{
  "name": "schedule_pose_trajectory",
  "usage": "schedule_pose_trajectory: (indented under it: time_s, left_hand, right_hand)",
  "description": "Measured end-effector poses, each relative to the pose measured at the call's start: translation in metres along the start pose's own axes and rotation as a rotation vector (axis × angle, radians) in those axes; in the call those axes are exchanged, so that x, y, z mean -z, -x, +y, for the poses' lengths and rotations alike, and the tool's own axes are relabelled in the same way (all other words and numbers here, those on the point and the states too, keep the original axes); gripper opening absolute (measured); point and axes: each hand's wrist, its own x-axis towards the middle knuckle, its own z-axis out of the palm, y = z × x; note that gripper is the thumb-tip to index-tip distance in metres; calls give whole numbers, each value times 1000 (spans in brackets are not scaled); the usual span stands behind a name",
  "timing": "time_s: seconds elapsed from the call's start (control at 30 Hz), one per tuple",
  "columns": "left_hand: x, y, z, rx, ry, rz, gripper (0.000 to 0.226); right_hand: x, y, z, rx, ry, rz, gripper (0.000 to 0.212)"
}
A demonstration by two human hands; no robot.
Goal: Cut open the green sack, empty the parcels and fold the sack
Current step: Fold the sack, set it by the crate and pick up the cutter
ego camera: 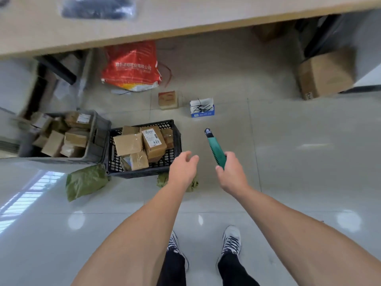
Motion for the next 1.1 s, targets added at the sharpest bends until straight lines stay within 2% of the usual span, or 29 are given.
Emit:
schedule_pose_trajectory:
  time_s: [0.17, 0.4, 0.5, 0.7, 0.9, 1.1]
  left_hand:
    - [21, 48, 91, -82, 18, -2, 43]
    - [57, 81, 178, -169, 307, 29, 31]
    - [62, 80, 208, -187, 433, -13, 17]
    - [70, 42, 251, -127, 604, -80, 23]
    - [84, -23, 300, -60, 804, -119, 17]
    - [106, -91, 348, -35, 837, -176, 18]
  right_hand:
    - [78, 24, -55, 137, -48, 42, 39]
    - [148, 39, -110, 299, -27, 164, 33]
    - [166, 30, -125, 331, 42, 224, 33]
    - [191, -9, -156, 388, 178, 319, 38]
    - [195, -76, -210, 397, 313, 344, 43]
    - [203, -140, -256, 362, 302, 339, 44]
